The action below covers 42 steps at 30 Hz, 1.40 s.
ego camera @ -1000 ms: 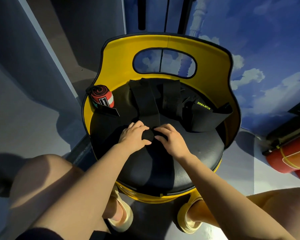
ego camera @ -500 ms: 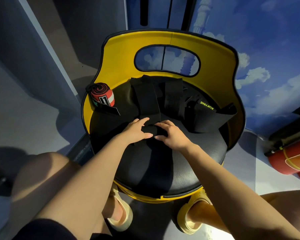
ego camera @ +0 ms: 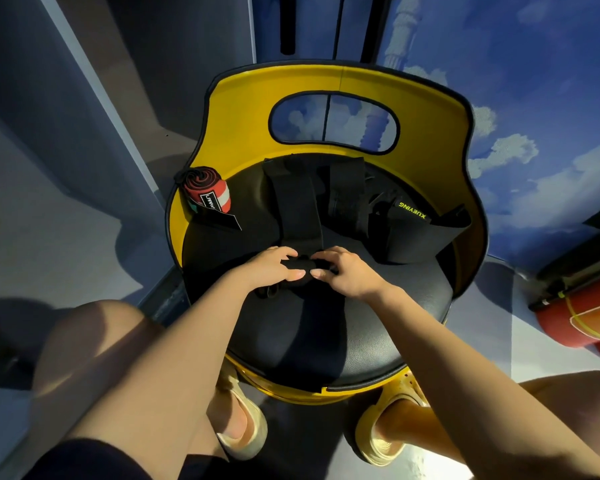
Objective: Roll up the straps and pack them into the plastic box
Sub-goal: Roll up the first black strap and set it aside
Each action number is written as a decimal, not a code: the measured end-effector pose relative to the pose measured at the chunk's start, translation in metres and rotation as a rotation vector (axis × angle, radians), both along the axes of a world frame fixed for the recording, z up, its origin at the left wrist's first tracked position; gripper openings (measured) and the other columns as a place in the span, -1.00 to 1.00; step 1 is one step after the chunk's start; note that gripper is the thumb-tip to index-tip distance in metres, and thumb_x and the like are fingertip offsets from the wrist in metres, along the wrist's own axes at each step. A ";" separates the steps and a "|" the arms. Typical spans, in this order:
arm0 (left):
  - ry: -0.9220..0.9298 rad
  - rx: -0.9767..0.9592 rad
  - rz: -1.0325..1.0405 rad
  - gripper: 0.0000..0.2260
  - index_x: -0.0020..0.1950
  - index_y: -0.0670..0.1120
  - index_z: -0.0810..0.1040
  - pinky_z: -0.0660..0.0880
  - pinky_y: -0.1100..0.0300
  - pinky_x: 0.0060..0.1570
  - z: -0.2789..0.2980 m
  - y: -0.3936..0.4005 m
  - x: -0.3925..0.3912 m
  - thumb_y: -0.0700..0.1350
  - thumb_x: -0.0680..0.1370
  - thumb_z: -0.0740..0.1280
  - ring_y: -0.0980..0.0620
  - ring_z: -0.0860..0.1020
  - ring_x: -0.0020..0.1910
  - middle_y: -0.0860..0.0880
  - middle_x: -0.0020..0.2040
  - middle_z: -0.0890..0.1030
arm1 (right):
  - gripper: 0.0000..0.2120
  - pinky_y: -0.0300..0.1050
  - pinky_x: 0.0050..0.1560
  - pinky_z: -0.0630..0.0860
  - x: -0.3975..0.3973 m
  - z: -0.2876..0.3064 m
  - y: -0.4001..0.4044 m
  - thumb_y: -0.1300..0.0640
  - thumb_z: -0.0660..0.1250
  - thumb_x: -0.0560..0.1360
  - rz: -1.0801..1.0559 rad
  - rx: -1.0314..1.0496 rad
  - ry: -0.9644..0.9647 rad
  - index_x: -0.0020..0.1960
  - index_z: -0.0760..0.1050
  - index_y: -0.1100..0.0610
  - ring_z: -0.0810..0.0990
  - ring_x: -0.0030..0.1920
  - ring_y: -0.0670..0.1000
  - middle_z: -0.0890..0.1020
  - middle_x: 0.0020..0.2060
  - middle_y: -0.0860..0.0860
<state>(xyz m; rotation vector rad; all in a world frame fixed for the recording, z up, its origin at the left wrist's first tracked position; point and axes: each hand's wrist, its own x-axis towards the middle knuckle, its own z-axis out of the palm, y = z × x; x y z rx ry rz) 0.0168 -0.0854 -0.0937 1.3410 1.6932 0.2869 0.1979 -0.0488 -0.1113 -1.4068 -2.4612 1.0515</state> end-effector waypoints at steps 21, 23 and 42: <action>-0.064 -0.103 0.063 -0.47 0.41 -0.12 0.37 0.31 0.18 0.30 -0.003 -0.045 0.018 0.04 0.50 0.37 -0.05 0.38 0.37 -0.08 0.40 0.40 | -0.35 -0.01 0.28 0.38 0.024 0.004 -0.051 -0.15 0.43 0.38 0.158 0.076 -0.092 0.40 0.33 -0.03 0.39 0.28 0.07 0.46 0.21 0.04; -0.072 -0.107 0.109 -0.48 0.39 -0.11 0.40 0.35 0.15 0.27 -0.003 -0.043 0.018 0.08 0.50 0.36 -0.05 0.39 0.35 -0.07 0.38 0.42 | -0.37 -0.01 0.24 0.41 0.023 0.006 -0.050 -0.15 0.44 0.37 0.147 0.087 -0.093 0.38 0.34 -0.06 0.39 0.29 0.05 0.46 0.22 0.01; -0.129 0.064 0.672 -0.54 0.33 -0.16 0.44 0.42 0.11 0.22 -0.029 -0.002 0.030 -0.20 0.45 0.45 -0.09 0.50 0.23 -0.11 0.26 0.53 | -0.46 -0.01 0.31 0.35 0.019 0.010 -0.023 -0.13 0.40 0.42 0.182 -0.066 -0.100 0.36 0.40 -0.08 0.41 0.24 0.03 0.38 0.16 -0.02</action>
